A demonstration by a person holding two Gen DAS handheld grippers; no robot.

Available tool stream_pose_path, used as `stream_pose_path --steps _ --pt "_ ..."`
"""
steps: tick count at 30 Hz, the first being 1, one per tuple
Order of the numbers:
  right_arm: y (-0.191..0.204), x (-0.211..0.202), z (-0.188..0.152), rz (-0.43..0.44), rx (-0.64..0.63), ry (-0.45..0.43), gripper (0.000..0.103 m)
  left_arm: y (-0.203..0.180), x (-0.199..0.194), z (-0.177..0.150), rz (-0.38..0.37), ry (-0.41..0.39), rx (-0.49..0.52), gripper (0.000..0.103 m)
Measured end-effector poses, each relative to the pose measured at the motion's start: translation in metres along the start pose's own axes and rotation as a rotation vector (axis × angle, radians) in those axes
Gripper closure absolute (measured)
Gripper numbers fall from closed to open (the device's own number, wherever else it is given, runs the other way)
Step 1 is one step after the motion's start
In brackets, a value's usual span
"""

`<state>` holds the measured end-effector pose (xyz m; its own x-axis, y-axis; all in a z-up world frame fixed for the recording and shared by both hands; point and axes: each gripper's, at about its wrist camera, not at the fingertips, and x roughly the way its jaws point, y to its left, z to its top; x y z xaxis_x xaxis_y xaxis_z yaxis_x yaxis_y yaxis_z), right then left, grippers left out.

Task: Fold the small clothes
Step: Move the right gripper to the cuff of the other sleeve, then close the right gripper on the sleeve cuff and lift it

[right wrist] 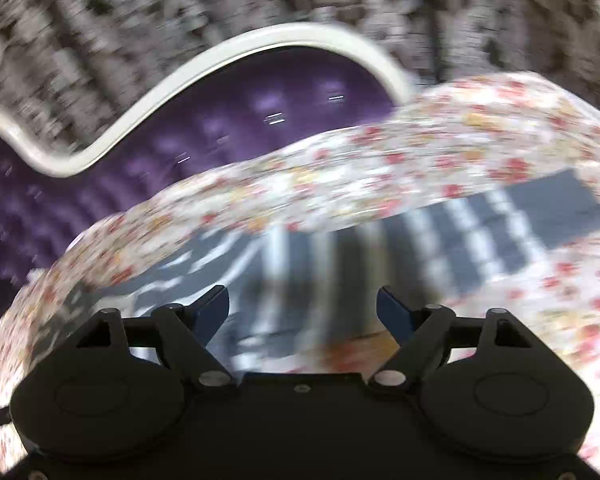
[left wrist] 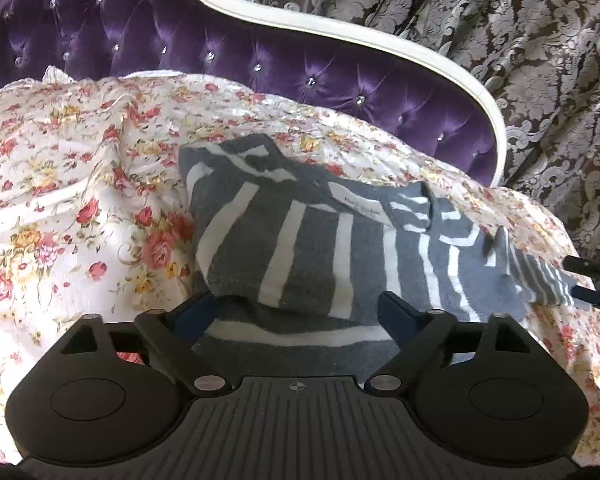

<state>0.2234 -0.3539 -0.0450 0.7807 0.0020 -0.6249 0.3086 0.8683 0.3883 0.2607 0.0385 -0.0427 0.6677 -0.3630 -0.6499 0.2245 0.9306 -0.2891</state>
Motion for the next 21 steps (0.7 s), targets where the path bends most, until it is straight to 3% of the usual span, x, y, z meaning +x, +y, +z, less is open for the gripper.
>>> stream_pose_path --steps 6,14,21 --pt "-0.073 -0.013 0.028 -0.124 0.114 -0.017 0.004 -0.006 0.005 -0.003 0.04 0.002 0.004 0.007" --pt "-0.146 -0.008 0.039 -0.254 0.25 -0.016 0.0 -0.012 0.013 -0.008 -0.01 0.051 0.003 0.007" --pt "-0.179 0.002 0.032 -0.233 0.365 -0.024 0.0 -0.011 0.015 -0.009 -0.018 0.066 -0.002 0.007"
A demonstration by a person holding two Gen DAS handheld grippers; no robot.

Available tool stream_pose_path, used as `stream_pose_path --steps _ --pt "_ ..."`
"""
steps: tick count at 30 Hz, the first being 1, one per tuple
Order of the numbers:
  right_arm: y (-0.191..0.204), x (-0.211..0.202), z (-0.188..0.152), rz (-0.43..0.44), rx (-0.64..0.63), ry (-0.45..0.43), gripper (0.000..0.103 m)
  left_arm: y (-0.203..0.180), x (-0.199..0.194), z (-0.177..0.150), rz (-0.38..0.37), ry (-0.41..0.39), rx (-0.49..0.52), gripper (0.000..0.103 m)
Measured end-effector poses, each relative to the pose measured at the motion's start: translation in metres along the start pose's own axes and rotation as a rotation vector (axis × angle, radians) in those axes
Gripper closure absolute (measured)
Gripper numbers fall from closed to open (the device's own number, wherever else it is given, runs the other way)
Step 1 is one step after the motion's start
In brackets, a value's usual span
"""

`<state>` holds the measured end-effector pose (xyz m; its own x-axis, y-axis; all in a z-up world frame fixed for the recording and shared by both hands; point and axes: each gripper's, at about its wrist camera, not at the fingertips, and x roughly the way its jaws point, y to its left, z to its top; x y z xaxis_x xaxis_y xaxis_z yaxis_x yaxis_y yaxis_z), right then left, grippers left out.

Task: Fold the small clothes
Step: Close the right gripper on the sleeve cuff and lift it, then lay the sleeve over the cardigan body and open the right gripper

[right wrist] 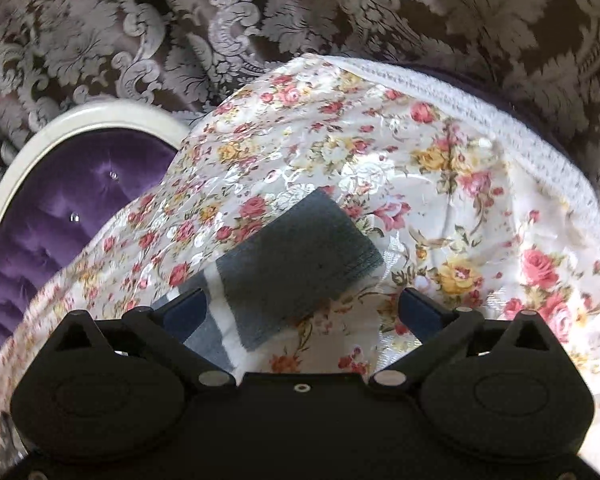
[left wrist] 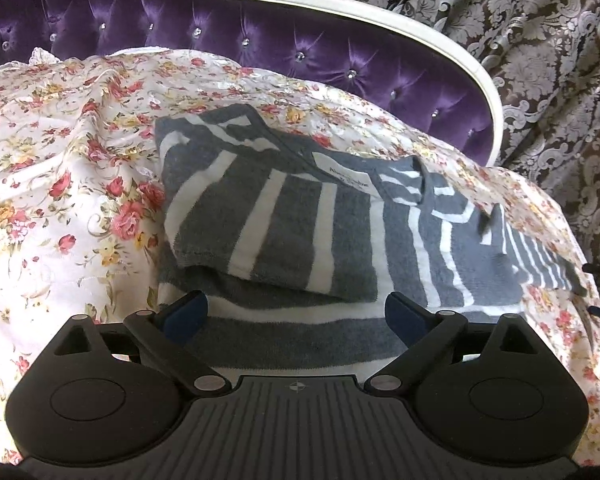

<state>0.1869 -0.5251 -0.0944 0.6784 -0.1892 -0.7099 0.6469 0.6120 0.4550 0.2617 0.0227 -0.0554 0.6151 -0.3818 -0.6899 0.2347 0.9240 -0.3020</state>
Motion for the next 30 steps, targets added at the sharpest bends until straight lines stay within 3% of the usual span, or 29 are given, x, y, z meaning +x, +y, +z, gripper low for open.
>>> stream_pose_path --steps 4,5,6,7,9,10,13,18,25,30 --pt "-0.003 0.005 0.003 0.016 0.004 -0.039 0.002 0.001 0.001 0.001 -0.004 0.007 -0.002 0.007" --pt "-0.004 0.006 0.004 0.016 0.003 -0.047 0.01 0.001 0.001 0.001 -0.005 0.008 -0.003 0.007" --pt "-0.004 0.008 0.005 0.011 0.0 -0.056 0.026 0.001 0.001 0.001 -0.005 0.009 -0.004 0.007" --pt "-0.003 0.008 0.006 -0.001 -0.004 -0.063 0.036 0.001 0.001 0.001 -0.005 0.01 -0.005 0.007" --pt "-0.003 0.011 0.009 -0.044 -0.016 -0.068 0.073 0.001 0.0 0.001 -0.007 0.011 -0.005 0.007" --pt "-0.003 0.012 0.01 -0.061 -0.016 -0.067 0.08 0.001 0.0 0.001 -0.009 0.012 -0.006 0.007" --pt "0.001 0.003 0.011 -0.052 -0.013 -0.09 0.083 0.002 -0.001 0.002 -0.017 0.019 -0.006 0.007" --pt "0.045 -0.034 0.017 0.046 -0.152 -0.144 0.085 0.003 -0.006 0.003 -0.021 0.013 -0.015 0.007" --pt "0.157 -0.097 0.004 0.314 -0.403 -0.178 0.085 0.009 -0.016 0.006 -0.022 -0.003 -0.03 0.007" --pt "0.24 -0.122 -0.043 0.521 -0.568 -0.12 0.085 0.018 -0.025 0.011 -0.027 -0.026 -0.066 0.007"
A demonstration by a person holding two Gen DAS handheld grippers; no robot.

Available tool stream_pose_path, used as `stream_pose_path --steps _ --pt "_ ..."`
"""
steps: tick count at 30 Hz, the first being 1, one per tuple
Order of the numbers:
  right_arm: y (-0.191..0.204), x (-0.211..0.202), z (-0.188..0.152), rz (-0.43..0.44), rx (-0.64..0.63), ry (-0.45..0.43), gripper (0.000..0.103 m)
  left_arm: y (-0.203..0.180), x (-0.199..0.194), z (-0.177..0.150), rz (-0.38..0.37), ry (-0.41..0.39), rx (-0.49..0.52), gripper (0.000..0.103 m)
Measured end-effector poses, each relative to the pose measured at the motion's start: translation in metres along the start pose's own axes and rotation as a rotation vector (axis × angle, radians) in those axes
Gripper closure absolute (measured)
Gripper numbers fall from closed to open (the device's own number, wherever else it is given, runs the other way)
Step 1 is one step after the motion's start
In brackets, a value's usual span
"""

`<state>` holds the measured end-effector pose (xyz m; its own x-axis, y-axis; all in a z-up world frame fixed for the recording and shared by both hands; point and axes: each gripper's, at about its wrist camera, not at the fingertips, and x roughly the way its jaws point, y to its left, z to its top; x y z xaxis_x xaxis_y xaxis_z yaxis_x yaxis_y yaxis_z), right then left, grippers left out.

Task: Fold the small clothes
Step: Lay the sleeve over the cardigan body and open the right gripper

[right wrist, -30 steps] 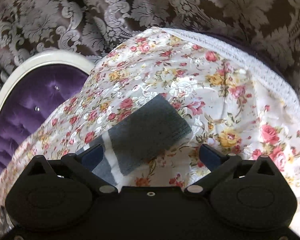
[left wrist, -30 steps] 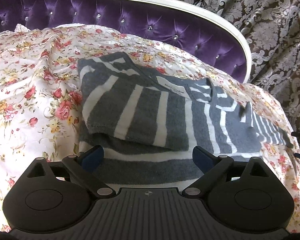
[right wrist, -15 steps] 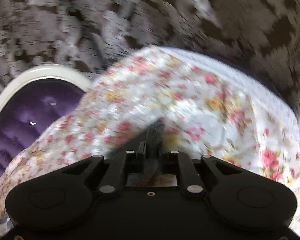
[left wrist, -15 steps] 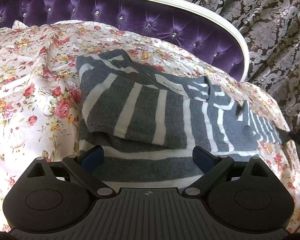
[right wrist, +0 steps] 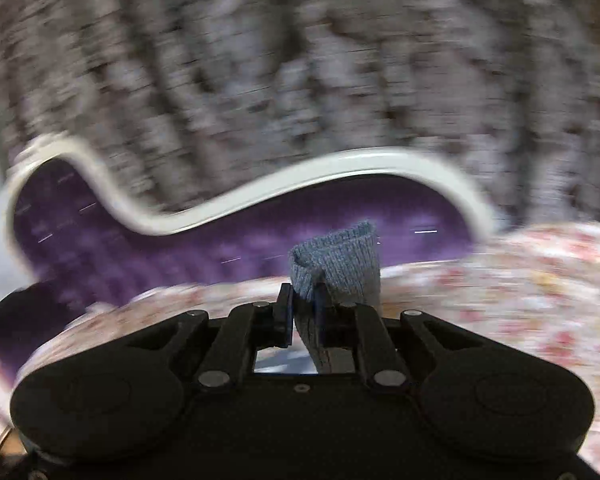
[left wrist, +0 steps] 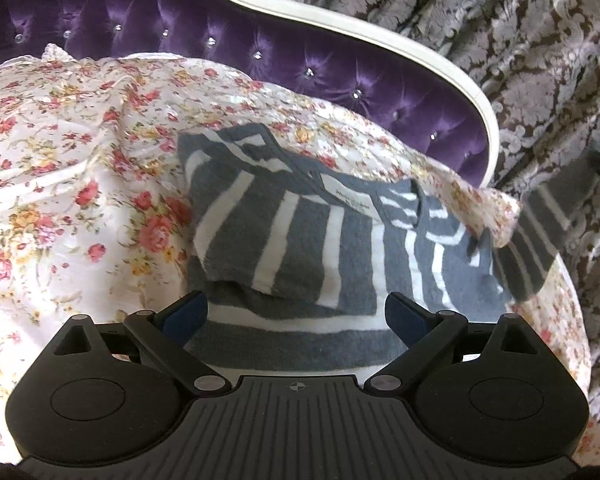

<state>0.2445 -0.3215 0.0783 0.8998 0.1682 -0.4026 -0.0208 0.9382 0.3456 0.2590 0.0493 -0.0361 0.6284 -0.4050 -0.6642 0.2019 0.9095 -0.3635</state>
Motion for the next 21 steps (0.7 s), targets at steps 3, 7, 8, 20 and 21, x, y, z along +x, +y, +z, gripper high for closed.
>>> stream_pose_path --steps 3,7,8,20,21 --pt "0.049 0.024 -0.015 0.127 -0.04 0.055 0.085 0.006 -0.005 0.004 -0.006 -0.015 -0.03 0.007" --pt "0.098 0.066 -0.051 0.239 -0.072 0.162 0.085 0.015 -0.013 0.008 -0.002 -0.04 -0.062 0.007" --pt "0.109 0.078 -0.063 0.261 -0.071 0.197 0.085 0.017 -0.015 0.009 -0.001 -0.045 -0.069 0.006" --pt "0.151 0.122 -0.165 0.359 -0.113 0.385 0.048 0.034 -0.023 0.019 0.005 -0.081 -0.124 0.006" --pt "0.15 0.119 -0.166 0.36 -0.115 0.375 0.035 0.034 -0.022 0.019 0.004 -0.079 -0.122 0.006"
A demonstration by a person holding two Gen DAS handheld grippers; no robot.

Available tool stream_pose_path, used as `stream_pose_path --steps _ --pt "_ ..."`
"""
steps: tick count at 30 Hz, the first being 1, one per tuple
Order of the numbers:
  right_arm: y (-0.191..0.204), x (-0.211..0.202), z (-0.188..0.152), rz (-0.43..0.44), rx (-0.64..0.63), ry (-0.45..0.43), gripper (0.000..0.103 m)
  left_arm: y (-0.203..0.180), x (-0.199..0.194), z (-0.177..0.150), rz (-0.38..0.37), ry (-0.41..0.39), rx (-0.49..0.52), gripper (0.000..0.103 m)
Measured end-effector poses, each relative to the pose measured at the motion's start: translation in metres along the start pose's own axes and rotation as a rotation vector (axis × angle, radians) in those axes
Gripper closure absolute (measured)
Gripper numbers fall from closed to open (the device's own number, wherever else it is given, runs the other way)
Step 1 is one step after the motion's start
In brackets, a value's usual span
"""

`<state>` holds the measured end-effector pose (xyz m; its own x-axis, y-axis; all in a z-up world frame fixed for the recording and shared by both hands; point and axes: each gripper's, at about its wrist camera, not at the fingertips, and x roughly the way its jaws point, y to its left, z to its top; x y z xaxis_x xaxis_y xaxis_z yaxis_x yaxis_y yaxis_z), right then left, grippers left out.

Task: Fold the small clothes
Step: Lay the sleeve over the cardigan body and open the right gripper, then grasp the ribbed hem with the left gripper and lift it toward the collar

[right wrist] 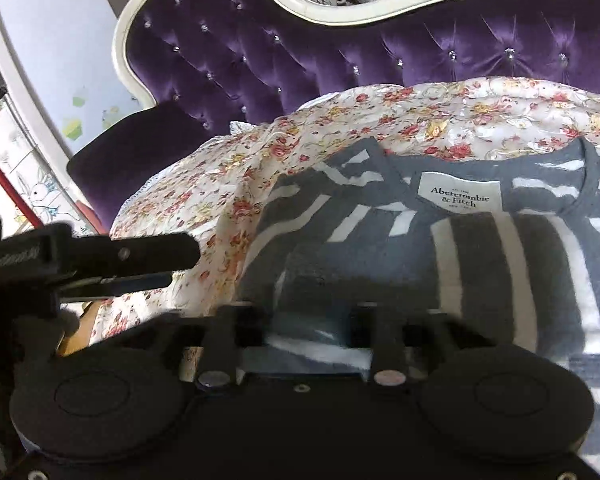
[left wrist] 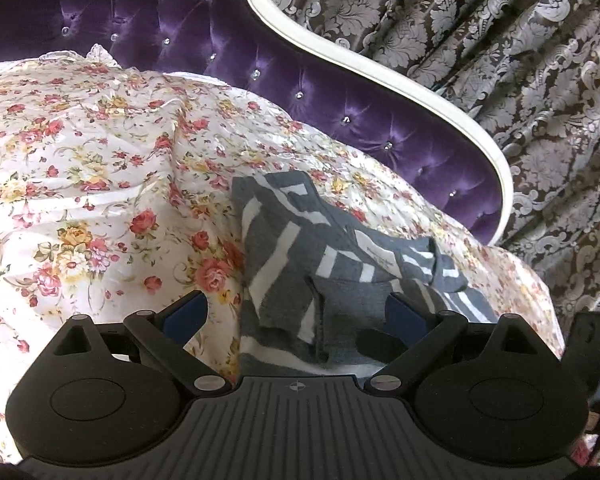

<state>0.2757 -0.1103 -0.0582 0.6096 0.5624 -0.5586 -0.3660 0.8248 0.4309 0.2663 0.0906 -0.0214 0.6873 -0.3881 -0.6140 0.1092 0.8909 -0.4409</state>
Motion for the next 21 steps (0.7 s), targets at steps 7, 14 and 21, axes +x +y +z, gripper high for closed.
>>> stream_pose_path --steps 7,14,21 --pt "-0.02 -0.048 0.003 -0.081 -0.057 -0.14 0.027 -0.009 0.007 -0.004 -0.033 0.021 0.053 0.007" --pt "-0.061 -0.072 0.005 -0.26 -0.08 -0.235 0.024 -0.039 0.02 -0.023 -0.067 0.03 0.22 0.007" --pt "-0.096 -0.085 0.006 -0.281 0.055 -0.277 0.023 -0.051 0.04 -0.04 -0.084 0.048 0.267 0.007"
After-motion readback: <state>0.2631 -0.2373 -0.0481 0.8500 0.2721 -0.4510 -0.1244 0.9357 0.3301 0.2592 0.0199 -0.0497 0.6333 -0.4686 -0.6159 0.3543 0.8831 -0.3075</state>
